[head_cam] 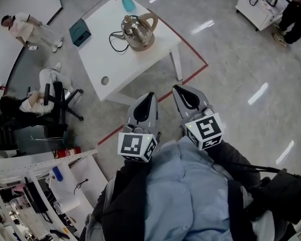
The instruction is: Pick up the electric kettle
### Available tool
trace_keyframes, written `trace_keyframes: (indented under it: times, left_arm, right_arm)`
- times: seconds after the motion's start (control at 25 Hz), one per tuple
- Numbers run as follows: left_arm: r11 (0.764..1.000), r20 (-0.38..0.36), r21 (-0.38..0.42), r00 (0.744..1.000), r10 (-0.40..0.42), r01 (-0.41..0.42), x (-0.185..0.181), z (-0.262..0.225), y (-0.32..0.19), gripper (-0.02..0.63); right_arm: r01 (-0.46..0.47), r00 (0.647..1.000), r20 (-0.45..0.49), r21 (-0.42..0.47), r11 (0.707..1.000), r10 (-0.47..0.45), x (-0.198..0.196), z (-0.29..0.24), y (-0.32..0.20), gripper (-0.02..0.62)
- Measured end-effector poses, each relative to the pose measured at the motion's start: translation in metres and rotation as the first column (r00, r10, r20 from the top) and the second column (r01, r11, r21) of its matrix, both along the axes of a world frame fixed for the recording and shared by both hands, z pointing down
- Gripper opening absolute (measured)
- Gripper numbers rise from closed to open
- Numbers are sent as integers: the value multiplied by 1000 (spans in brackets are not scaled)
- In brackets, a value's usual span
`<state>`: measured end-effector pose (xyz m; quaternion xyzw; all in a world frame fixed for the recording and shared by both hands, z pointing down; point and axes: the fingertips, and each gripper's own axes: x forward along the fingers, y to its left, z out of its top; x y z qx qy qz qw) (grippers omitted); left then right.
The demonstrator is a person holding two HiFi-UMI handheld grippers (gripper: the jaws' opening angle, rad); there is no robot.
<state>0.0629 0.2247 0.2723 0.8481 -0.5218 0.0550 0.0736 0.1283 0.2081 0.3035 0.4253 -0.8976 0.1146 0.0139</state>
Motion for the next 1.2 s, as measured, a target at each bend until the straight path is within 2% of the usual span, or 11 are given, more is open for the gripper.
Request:
trace_keyframes:
  times: [0.2,0.56,1.2]
  left_arm:
    - [1000,-5,3,1000,-31,31,-4,6,-26,2]
    - [992,-42,-45,992,-117,115,-45,28,-66,2]
    - [985,-122,-105,981,-150,137,-122,58,-193,2]
  right_arm:
    - [32,999,-10,0,999,-32,-3,4,-32,25]
    - [83,995,-47,-54,995,-86,-33,29,-74,25]
    - [66,990,-116,-116,991,-79,-99,54,-198,25]
